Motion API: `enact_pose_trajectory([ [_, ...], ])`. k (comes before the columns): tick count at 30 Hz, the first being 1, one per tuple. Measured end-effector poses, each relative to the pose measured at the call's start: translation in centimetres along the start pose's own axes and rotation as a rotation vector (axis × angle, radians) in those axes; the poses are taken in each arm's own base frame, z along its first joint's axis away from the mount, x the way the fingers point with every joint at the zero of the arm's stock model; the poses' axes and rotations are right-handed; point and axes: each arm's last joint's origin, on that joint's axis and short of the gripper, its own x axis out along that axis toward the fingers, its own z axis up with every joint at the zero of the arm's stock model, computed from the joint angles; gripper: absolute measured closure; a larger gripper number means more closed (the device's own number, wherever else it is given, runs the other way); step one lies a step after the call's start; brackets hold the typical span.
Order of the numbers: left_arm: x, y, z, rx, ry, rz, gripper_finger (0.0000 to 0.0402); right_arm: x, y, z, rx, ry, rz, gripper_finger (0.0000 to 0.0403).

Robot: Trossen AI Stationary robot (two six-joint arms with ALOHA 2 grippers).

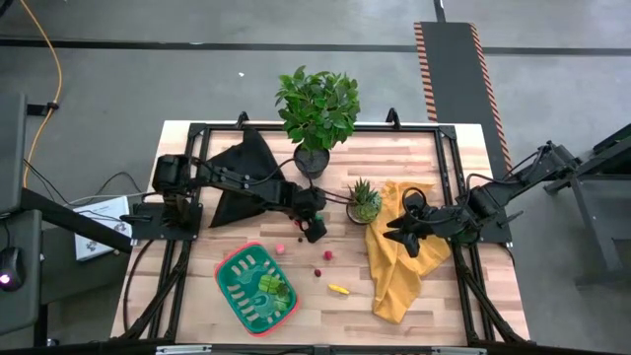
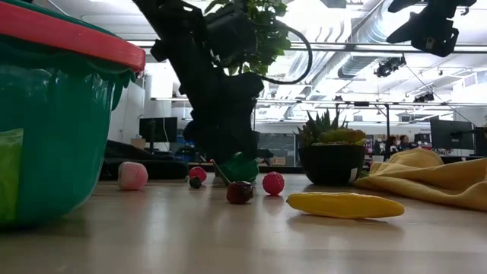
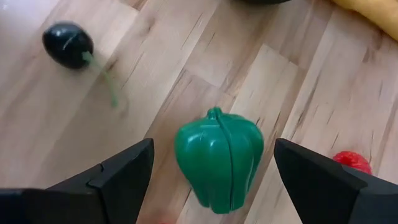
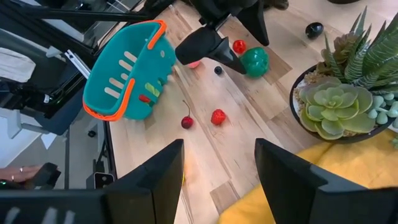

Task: Pick and placing Produce into tupperware
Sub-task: Put the green bell pepper into the blue basket

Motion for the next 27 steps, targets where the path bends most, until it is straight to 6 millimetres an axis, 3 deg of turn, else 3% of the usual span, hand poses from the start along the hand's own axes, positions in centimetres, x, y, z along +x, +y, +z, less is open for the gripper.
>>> enact_pose_trajectory([
  [27, -0.04, 0.36, -0.37, 0.087, 0.026, 0.065, 0.0080, 0.01, -0.03, 0.04, 0.010, -0.015, -0.010, 0.0215],
])
